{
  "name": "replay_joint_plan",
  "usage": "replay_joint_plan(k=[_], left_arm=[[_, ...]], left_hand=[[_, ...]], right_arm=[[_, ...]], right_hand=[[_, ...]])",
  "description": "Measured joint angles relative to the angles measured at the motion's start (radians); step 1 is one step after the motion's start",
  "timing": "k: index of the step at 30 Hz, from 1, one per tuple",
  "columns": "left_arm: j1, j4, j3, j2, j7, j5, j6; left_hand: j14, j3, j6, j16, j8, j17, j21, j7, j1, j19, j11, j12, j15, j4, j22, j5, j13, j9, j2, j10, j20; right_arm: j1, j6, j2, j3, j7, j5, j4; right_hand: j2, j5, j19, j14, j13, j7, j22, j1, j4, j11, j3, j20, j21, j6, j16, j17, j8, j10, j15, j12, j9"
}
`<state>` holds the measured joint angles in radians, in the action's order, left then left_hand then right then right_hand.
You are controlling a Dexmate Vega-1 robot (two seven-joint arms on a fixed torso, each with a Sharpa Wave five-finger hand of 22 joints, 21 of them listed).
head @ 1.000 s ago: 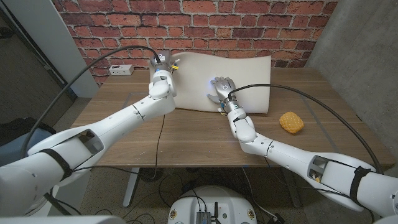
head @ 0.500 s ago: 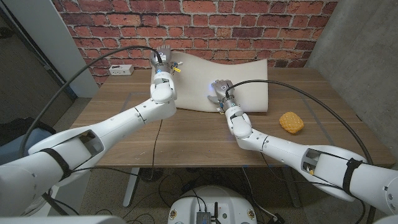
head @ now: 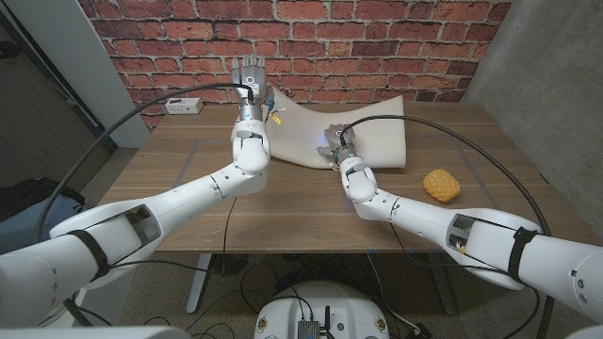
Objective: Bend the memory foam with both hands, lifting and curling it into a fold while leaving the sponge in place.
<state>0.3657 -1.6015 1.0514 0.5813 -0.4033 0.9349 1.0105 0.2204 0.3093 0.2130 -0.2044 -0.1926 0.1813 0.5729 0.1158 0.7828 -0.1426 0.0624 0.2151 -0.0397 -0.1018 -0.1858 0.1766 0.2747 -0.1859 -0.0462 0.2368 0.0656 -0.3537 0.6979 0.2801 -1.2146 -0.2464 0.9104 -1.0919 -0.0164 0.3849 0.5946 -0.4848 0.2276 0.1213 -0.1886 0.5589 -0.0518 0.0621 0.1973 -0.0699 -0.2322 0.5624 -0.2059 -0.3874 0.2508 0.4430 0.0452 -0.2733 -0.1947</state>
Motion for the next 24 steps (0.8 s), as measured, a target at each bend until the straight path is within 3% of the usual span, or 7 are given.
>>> replay_joint_plan(k=[4,6,10,14,17,20,24], left_arm=[[0.005,-0.031,0.000,0.027,0.085,0.028,-0.039],[0.008,-0.050,0.000,0.043,0.111,0.034,-0.049],[0.014,-0.101,-0.010,0.086,0.257,0.053,-0.117],[0.017,-0.136,-0.024,0.118,0.370,0.064,-0.171],[0.024,-0.158,-0.038,0.138,0.462,0.073,-0.216],[0.035,-0.176,-0.058,0.156,0.540,0.075,-0.261],[0.046,-0.187,-0.079,0.170,0.608,0.076,-0.308]], left_hand=[[0.001,-0.023,-0.002,0.000,0.000,0.002,-0.012,-0.009,-0.054,0.015,-0.013,0.000,-0.001,0.018,0.000,0.000,-0.010,0.000,0.008,-0.002,0.015],[-0.015,-0.036,-0.013,0.008,0.004,0.003,-0.027,-0.013,-0.087,0.035,-0.023,-0.001,0.014,0.030,0.000,0.000,-0.016,0.000,0.013,-0.013,0.027],[-0.068,-0.062,-0.058,0.023,0.013,0.000,-0.057,-0.023,-0.141,0.087,-0.040,-0.016,0.039,0.048,0.000,0.000,-0.028,0.000,0.028,-0.062,0.043],[-0.097,-0.078,-0.093,0.024,0.016,0.000,-0.071,-0.023,-0.175,0.112,-0.047,-0.020,0.058,0.057,0.000,0.006,-0.034,0.000,0.035,-0.094,0.062],[-0.102,-0.084,-0.107,0.024,0.016,0.000,-0.078,-0.026,-0.185,0.124,-0.048,-0.020,0.060,0.062,0.000,0.006,-0.038,0.000,0.041,-0.106,0.074],[-0.121,-0.093,-0.132,0.026,0.016,0.000,-0.087,-0.030,-0.201,0.133,-0.050,-0.026,0.067,0.064,0.000,0.012,-0.041,0.000,0.043,-0.131,0.083],[-0.148,-0.103,-0.167,0.027,0.018,0.000,-0.101,-0.029,-0.219,0.151,-0.059,-0.027,0.084,0.067,0.000,0.019,-0.044,0.000,0.051,-0.160,0.101]], right_arm=[[0.017,-0.004,-0.014,-0.011,0.004,-0.019,0.028],[0.025,-0.008,-0.020,-0.017,0.006,-0.035,0.042],[0.036,-0.015,-0.029,-0.025,0.008,-0.055,0.061],[0.045,-0.021,-0.036,-0.029,0.011,-0.077,0.073],[0.051,-0.026,-0.038,-0.030,0.020,-0.101,0.076],[0.055,-0.033,-0.035,-0.030,0.037,-0.125,0.070],[0.058,-0.039,-0.024,-0.027,0.057,-0.147,0.054]], right_hand=[[0.008,0.000,-0.003,0.003,0.000,0.000,0.000,-0.008,0.000,-0.005,0.000,-0.004,0.008,0.000,0.000,0.000,0.000,-0.005,0.003,0.003,0.000],[0.008,0.000,-0.003,0.003,0.000,-0.005,0.000,-0.008,0.004,-0.005,0.004,-0.004,0.008,-0.005,0.000,0.000,-0.001,-0.006,0.003,0.003,0.000],[0.013,0.000,-0.007,0.017,0.000,-0.009,0.000,-0.013,0.008,-0.012,0.000,-0.007,0.008,-0.009,0.000,0.000,-0.008,-0.013,0.003,0.007,0.000],[0.023,0.000,-0.026,0.045,0.000,-0.024,0.000,-0.023,0.016,-0.031,0.000,-0.026,0.010,-0.024,0.001,0.000,-0.021,-0.031,0.002,0.021,-0.002],[0.034,-0.005,-0.057,0.083,0.000,-0.027,0.000,-0.037,0.023,-0.046,-0.007,-0.063,0.025,-0.054,0.011,0.006,-0.039,-0.058,0.000,0.039,-0.003],[0.036,-0.017,-0.110,0.131,-0.004,-0.032,0.001,-0.055,0.031,-0.059,-0.014,-0.109,0.041,-0.094,0.018,0.017,-0.054,-0.100,-0.002,0.060,-0.003],[0.035,-0.036,-0.250,0.215,-0.010,-0.027,0.006,-0.089,0.043,-0.055,-0.026,-0.140,0.062,-0.157,0.021,0.043,-0.063,-0.166,-0.005,0.081,-0.003]])
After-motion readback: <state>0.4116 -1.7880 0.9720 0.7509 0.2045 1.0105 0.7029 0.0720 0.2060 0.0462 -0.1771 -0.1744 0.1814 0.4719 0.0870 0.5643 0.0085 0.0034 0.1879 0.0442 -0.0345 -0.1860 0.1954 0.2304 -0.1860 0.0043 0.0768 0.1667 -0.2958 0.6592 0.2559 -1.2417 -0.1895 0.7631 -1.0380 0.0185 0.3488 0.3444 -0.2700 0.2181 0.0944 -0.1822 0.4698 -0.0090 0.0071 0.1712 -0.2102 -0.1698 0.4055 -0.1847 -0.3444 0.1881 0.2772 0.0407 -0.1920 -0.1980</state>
